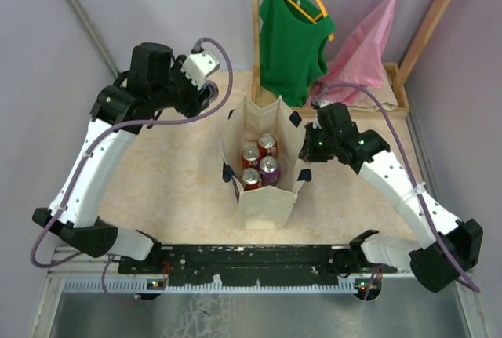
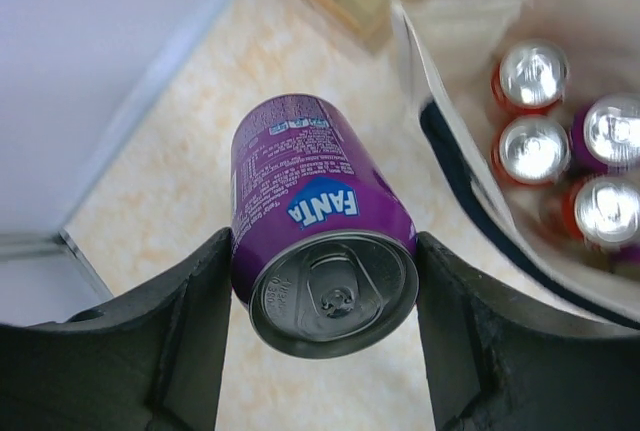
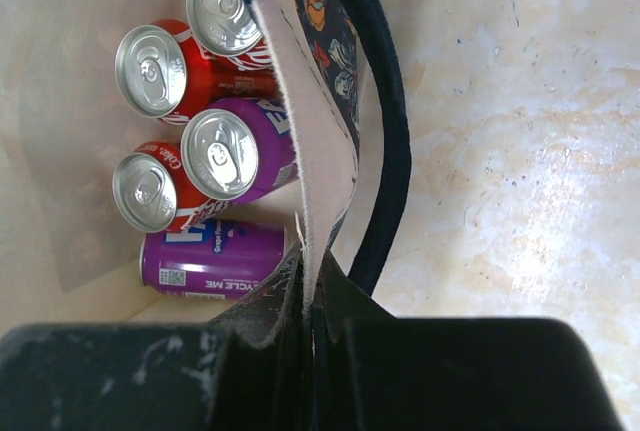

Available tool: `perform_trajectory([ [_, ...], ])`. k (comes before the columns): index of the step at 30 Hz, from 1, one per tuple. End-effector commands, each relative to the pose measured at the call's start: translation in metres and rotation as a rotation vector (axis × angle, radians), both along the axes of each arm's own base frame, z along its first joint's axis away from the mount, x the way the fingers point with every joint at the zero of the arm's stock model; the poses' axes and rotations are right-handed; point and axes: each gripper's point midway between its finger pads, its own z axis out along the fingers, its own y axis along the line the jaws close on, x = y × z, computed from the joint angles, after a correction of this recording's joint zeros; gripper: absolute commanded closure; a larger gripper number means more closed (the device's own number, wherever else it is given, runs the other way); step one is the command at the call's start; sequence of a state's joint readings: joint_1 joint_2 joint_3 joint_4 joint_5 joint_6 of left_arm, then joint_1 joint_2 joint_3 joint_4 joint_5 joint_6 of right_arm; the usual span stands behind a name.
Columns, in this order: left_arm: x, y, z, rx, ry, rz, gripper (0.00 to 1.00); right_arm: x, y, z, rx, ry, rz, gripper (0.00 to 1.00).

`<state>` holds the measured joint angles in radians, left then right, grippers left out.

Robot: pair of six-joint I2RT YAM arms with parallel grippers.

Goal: Place the beverage into the canvas bag

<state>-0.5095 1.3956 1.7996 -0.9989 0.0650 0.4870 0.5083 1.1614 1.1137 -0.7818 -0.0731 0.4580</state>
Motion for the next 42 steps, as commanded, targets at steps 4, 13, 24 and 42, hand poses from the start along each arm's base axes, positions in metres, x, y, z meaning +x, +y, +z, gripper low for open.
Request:
perform_trajectory([
  [4, 0.025, -0.052, 0.08, -0.193, -0.162, -0.099, 1.0, -0.006, -0.001, 0.006, 0.03, -0.028, -0.007, 0.96],
  [13, -0.03, -0.135, 0.04, -0.118, -0.063, -0.369, 1.0, -0.008, -0.005, 0.006, 0.024, -0.03, -0.019, 0.96],
  [24, -0.042, -0.146, -0.04, -0.019, 0.075, -0.445, 1.0, -0.01, -0.009, 0.007, 0.013, -0.03, -0.035, 0.97],
  [42, 0.055, -0.127, -0.108, 0.047, 0.079, -0.181, 1.0, -0.018, -0.018, 0.005, 0.001, -0.021, -0.061, 0.96],
])
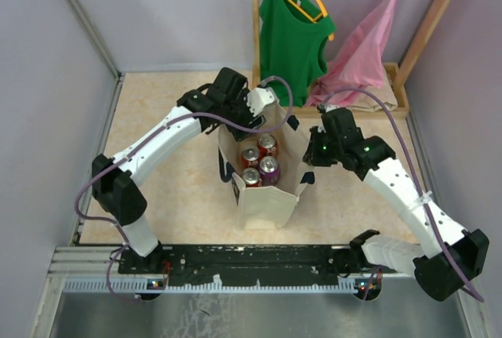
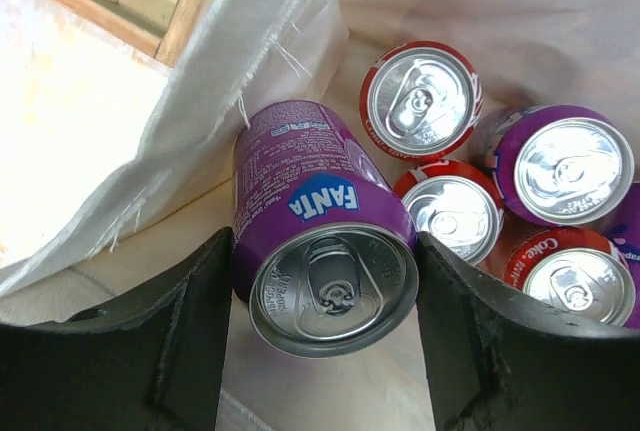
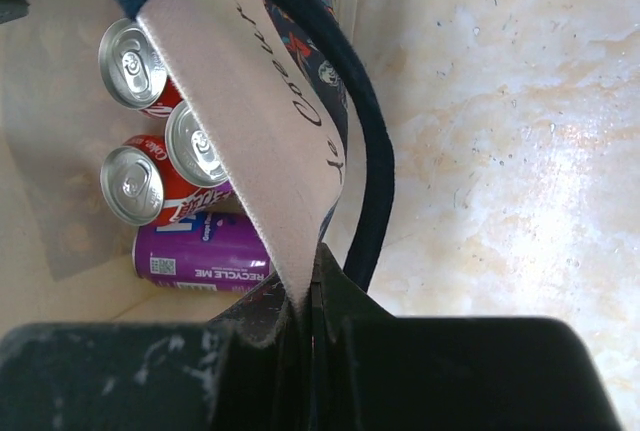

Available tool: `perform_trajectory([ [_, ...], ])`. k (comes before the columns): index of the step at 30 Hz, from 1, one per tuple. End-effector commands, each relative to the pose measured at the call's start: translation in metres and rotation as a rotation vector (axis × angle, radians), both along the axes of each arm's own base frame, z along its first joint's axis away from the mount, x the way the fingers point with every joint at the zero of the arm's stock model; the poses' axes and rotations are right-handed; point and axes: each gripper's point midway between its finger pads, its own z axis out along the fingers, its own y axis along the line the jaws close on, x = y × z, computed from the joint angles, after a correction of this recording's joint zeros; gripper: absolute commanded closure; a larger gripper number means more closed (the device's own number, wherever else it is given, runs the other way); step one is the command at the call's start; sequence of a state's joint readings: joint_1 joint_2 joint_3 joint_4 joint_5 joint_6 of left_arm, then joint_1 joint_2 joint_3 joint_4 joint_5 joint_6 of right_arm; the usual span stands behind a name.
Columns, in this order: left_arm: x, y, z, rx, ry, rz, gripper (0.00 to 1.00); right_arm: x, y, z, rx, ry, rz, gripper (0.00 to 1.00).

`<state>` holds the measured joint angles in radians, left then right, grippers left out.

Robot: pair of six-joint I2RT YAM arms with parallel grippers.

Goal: Place the beverage into the canvas bag

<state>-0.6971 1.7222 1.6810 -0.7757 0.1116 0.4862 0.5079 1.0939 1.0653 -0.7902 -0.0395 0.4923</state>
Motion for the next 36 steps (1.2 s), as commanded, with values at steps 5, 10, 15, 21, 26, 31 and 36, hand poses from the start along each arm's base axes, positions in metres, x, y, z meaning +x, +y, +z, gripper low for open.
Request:
perform_trajectory([
  [5, 0.033, 0.0, 0.015, -0.027, -0.092, 0.051, 1.0, -0.01, -0.009, 0.007, -0.004, -0.011, -0.018, 0.96],
  [10, 0.035, -0.002, -0.001, -0.003, -0.052, 0.047, 1.0, -0.01, -0.008, 0.007, -0.004, -0.01, -0.016, 0.96],
  [15, 0.03, -0.004, -0.019, 0.019, 0.011, 0.033, 1.0, -0.01, -0.009, 0.007, -0.009, -0.007, -0.018, 0.96],
  [21, 0.031, -0.002, -0.035, 0.053, 0.039, 0.043, 1.0, -0.013, -0.011, 0.005, -0.01, -0.005, -0.024, 0.97],
  [26, 0.031, -0.001, -0.052, 0.071, 0.067, 0.053, 1.0, -0.013, -0.012, 0.005, -0.013, -0.002, -0.025, 0.97],
  [31, 0.032, 0.0, -0.066, 0.089, 0.082, 0.064, 1.0, -0.014, -0.014, 0.004, -0.021, 0.005, -0.029, 0.97],
  [36, 0.034, 0.002, -0.077, 0.112, 0.092, 0.079, 0.98, -0.015, -0.015, 0.004, -0.028, 0.006, -0.033, 0.97],
])
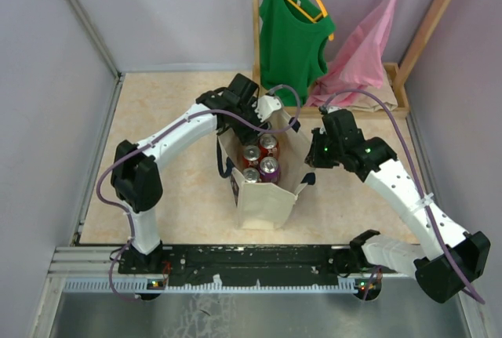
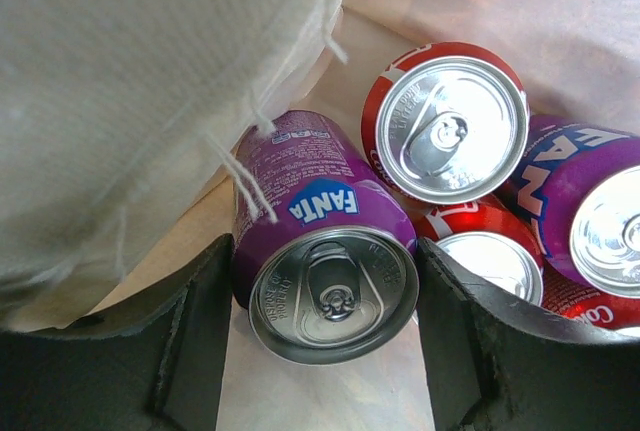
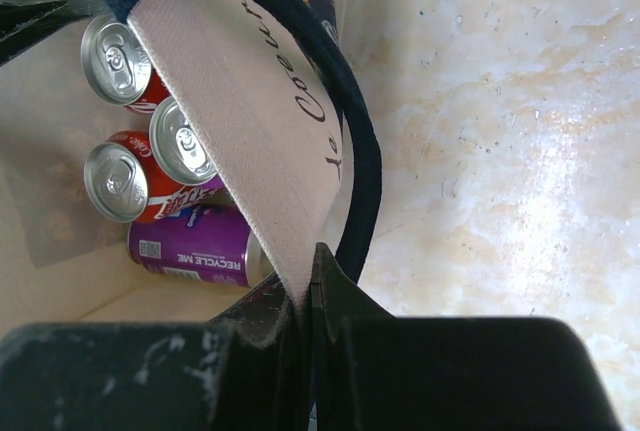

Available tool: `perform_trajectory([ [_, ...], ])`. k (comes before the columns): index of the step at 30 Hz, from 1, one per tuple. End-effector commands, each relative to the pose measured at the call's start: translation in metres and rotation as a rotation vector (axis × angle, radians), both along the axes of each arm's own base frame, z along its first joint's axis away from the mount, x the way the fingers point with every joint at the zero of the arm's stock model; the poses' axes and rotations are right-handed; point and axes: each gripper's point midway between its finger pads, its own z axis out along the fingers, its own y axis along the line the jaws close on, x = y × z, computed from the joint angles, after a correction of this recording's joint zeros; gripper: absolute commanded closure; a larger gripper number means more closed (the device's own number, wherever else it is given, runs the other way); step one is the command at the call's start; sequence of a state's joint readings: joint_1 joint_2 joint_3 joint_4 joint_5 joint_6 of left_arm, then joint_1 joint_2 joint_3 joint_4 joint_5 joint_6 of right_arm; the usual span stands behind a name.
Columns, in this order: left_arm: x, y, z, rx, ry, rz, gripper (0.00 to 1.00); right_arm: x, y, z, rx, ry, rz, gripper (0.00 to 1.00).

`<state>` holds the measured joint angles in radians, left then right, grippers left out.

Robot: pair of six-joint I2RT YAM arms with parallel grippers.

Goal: Place the beverage into the canvas bag

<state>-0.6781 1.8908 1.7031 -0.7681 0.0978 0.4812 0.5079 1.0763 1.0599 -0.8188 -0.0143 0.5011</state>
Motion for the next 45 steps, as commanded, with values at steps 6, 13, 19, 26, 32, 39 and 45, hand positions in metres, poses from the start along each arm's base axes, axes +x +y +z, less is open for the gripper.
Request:
perform_trajectory([
  [6, 0.01, 0.008, -0.012, 0.025, -0.003, 0.058, 0.46, -0.01, -0.008, 0.005, -0.01, -0.002, -0.009, 0.97],
  [13, 0.008, 0.009, 0.011, -0.011, -0.035, 0.072, 0.11, -0.009, -0.006, 0.003, -0.006, 0.002, -0.003, 0.97],
  [19, 0.005, 0.008, 0.027, -0.042, -0.049, 0.075, 0.09, -0.009, -0.004, 0.003, 0.0, 0.003, 0.001, 0.97],
  [26, 0.003, -0.004, 0.098, -0.202, -0.162, 0.067, 0.08, -0.009, -0.005, 0.004, 0.003, 0.0, -0.001, 0.97],
  [32, -0.037, -0.012, 0.151, -0.375, -0.149, -0.042, 0.0, -0.006, -0.006, 0.01, 0.001, -0.02, -0.01, 0.9],
  [39, -0.097, 0.0, 0.142, -0.388, 0.018, -0.148, 0.0, 0.008, 0.007, 0.041, 0.072, -0.144, 0.034, 0.58],
  [45, -0.116, 0.011, 0.143, -0.388, 0.032, -0.167, 0.0, 0.025, 0.011, 0.08, 0.106, -0.281, 0.027, 0.25],
])
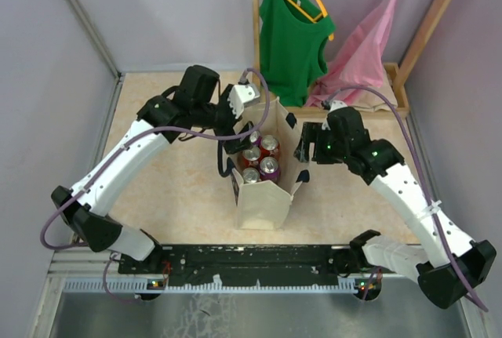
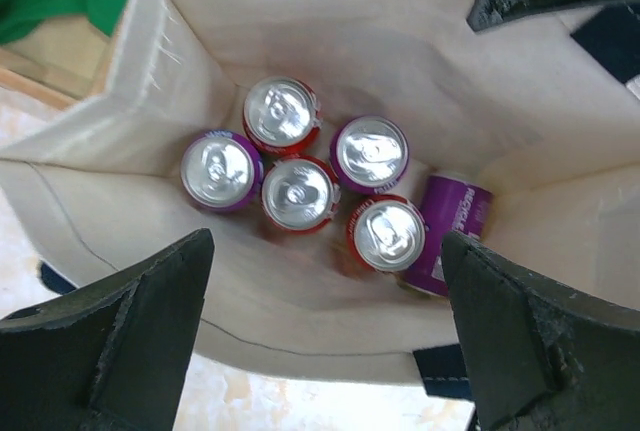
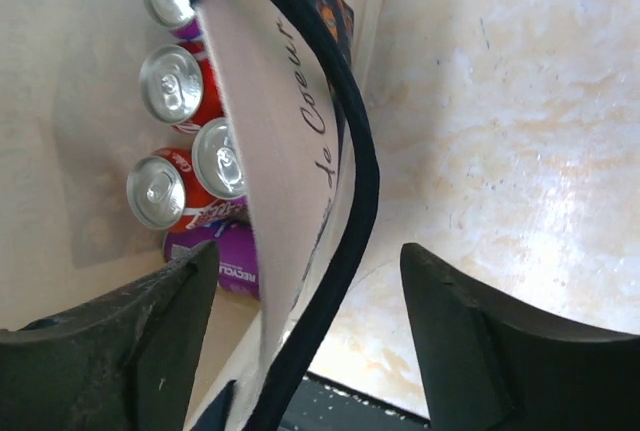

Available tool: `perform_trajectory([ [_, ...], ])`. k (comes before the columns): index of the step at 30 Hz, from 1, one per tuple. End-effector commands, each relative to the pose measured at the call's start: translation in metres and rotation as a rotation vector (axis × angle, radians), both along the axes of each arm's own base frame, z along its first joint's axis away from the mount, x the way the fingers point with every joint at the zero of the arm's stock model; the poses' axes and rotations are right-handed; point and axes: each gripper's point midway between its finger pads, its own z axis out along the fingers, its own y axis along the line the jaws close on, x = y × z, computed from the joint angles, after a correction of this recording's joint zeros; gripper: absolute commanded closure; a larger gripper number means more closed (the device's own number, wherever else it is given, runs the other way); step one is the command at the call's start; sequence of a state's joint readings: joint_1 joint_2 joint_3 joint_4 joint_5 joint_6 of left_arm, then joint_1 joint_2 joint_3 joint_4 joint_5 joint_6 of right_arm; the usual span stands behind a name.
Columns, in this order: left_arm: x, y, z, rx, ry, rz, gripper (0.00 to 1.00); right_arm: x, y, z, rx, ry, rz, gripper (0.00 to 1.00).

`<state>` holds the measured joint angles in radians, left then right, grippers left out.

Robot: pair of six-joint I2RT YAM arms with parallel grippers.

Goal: Place the beverage into the canvas bag

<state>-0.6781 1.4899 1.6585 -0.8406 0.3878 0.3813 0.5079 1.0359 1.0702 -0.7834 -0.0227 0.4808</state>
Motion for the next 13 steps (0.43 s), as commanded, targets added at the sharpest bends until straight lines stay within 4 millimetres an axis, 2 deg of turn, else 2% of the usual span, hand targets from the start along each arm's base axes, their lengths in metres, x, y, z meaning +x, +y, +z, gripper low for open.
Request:
perform_trajectory([
  [1, -0.029, 0.008, -0.002, -0.008, 0.054, -0.061, 0.0, 0.023, 0.008, 0.065, 0.074, -0.214, 0.004, 0.19],
  [2, -0.033, 0.01, -0.002, -0.011, 0.058, -0.068, 0.0, 0.025, 0.008, 0.069, 0.075, -0.224, 0.005, 0.06],
  [3, -0.037, 0.012, -0.006, -0.006, 0.069, -0.073, 0.0, 0.025, 0.008, 0.074, 0.078, -0.236, 0.008, 0.02],
  [9, -0.052, 0.023, -0.009, -0.001, 0.063, -0.097, 0.01, 0.019, 0.004, 0.083, 0.093, -0.271, 0.005, 0.01],
  [13, -0.046, 0.027, -0.006, 0.009, 0.015, -0.076, 0.0, 0.013, 0.002, 0.085, 0.117, -0.286, -0.001, 0.01],
])
